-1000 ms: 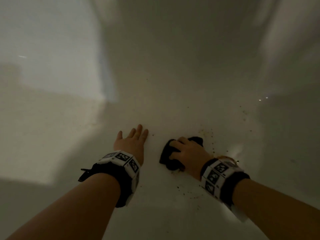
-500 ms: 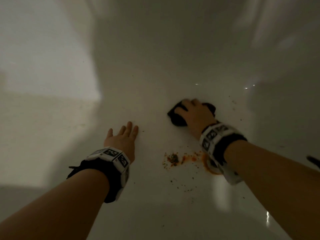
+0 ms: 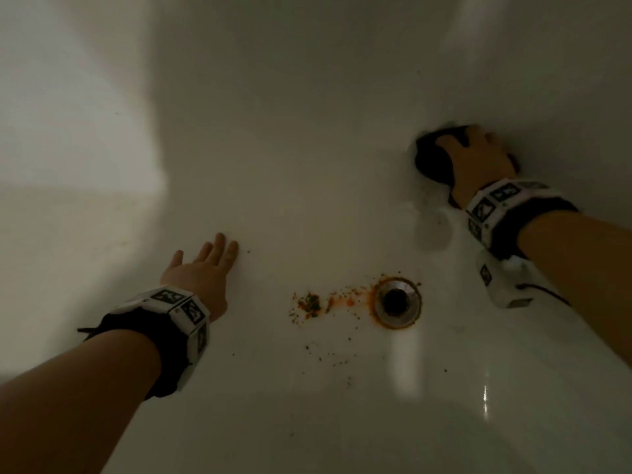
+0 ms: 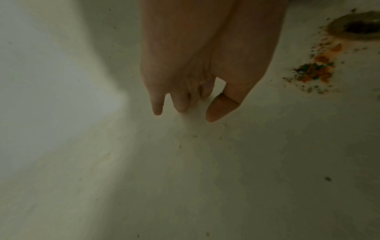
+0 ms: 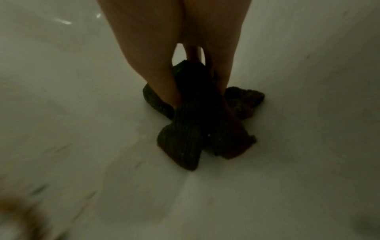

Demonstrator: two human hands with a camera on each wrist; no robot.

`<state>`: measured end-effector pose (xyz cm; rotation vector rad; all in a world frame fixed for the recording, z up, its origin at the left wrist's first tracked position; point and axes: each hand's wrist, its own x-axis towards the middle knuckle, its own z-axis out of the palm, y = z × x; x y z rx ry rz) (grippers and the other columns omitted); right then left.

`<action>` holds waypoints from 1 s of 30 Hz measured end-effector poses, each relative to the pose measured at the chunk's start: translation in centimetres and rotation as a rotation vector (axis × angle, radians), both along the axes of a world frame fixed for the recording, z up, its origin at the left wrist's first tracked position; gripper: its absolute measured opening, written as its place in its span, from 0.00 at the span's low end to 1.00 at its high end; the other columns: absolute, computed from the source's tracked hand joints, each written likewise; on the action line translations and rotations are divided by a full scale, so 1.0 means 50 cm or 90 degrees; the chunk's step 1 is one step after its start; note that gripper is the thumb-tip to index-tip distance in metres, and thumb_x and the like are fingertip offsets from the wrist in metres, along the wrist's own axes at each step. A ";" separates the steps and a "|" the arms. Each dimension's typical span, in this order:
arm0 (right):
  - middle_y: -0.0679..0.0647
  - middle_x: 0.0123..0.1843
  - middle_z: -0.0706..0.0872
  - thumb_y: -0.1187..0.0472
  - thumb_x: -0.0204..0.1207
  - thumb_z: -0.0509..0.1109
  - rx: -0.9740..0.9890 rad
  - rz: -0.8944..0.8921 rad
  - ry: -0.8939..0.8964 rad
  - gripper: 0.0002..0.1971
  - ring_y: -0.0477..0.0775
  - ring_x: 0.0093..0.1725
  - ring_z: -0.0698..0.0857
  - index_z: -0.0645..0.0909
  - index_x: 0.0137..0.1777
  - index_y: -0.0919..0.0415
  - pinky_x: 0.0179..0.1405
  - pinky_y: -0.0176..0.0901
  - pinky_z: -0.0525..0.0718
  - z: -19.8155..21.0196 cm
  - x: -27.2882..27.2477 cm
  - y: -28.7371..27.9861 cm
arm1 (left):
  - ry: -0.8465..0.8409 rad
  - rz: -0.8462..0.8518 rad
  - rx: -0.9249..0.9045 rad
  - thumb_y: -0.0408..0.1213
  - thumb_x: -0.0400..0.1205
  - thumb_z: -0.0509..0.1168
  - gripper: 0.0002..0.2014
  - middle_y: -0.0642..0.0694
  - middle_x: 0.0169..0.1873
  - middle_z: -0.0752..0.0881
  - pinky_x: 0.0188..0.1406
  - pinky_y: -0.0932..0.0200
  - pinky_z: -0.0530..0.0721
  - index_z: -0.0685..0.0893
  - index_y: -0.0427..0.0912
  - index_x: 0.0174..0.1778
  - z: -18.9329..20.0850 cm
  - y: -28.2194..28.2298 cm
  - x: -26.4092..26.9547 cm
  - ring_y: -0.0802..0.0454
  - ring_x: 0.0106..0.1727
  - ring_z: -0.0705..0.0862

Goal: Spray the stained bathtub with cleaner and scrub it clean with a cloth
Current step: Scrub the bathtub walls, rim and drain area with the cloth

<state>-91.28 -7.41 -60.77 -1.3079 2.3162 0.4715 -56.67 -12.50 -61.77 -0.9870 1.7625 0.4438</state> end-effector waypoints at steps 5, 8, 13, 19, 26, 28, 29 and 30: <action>0.64 0.80 0.56 0.64 0.68 0.75 0.097 0.087 -0.078 0.46 0.69 0.76 0.60 0.52 0.82 0.50 0.72 0.59 0.69 -0.025 0.081 0.085 | -0.022 -0.014 0.007 0.35 0.81 0.52 0.40 0.50 0.81 0.32 0.82 0.47 0.43 0.30 0.50 0.81 0.004 -0.005 -0.006 0.54 0.84 0.43; 0.61 0.78 0.57 0.60 0.71 0.72 0.156 0.141 -0.127 0.42 0.66 0.75 0.62 0.52 0.81 0.47 0.70 0.55 0.71 -0.024 0.144 0.130 | -0.040 -0.030 0.006 0.36 0.82 0.53 0.40 0.48 0.82 0.33 0.83 0.46 0.44 0.31 0.49 0.81 0.004 -0.009 -0.015 0.53 0.84 0.45; 0.61 0.76 0.61 0.61 0.76 0.67 0.112 0.112 -0.116 0.31 0.64 0.73 0.64 0.60 0.77 0.54 0.67 0.54 0.74 -0.005 0.173 0.150 | -0.057 -0.040 -0.004 0.35 0.83 0.52 0.39 0.47 0.82 0.33 0.83 0.46 0.44 0.31 0.47 0.81 0.003 -0.001 -0.021 0.52 0.84 0.45; 0.71 0.74 0.59 0.60 0.72 0.73 0.127 0.002 0.132 0.38 0.73 0.74 0.61 0.57 0.78 0.65 0.63 0.64 0.77 0.036 0.058 0.117 | -0.048 -0.041 -0.004 0.36 0.83 0.53 0.40 0.49 0.81 0.32 0.83 0.46 0.45 0.30 0.49 0.81 -0.001 -0.005 -0.010 0.54 0.84 0.45; 0.73 0.78 0.52 0.58 0.76 0.69 0.133 -0.150 0.008 0.40 0.73 0.74 0.61 0.48 0.82 0.59 0.70 0.60 0.70 -0.042 0.168 0.197 | -0.053 -0.067 -0.002 0.38 0.84 0.52 0.38 0.46 0.82 0.34 0.82 0.46 0.46 0.32 0.47 0.82 -0.002 -0.010 -0.014 0.52 0.84 0.46; 0.71 0.78 0.54 0.61 0.75 0.70 0.114 -0.180 -0.057 0.40 0.71 0.73 0.63 0.50 0.81 0.59 0.70 0.57 0.70 -0.048 0.179 0.216 | -0.047 -0.067 0.000 0.38 0.83 0.53 0.39 0.47 0.82 0.33 0.82 0.45 0.45 0.31 0.47 0.81 -0.006 -0.007 -0.006 0.52 0.84 0.45; 0.69 0.75 0.58 0.64 0.74 0.70 0.093 -0.184 -0.084 0.38 0.70 0.71 0.66 0.53 0.80 0.60 0.67 0.55 0.72 -0.043 0.177 0.225 | -0.042 -0.064 -0.002 0.38 0.83 0.54 0.40 0.47 0.82 0.32 0.82 0.45 0.45 0.31 0.48 0.81 -0.008 -0.005 -0.003 0.52 0.84 0.45; 0.68 0.73 0.63 0.66 0.73 0.69 0.069 -0.181 -0.095 0.35 0.68 0.68 0.70 0.57 0.78 0.61 0.64 0.54 0.74 -0.035 0.171 0.236 | -0.038 -0.062 -0.006 0.38 0.83 0.54 0.40 0.47 0.81 0.32 0.82 0.45 0.44 0.30 0.48 0.81 -0.010 -0.004 -0.001 0.52 0.84 0.45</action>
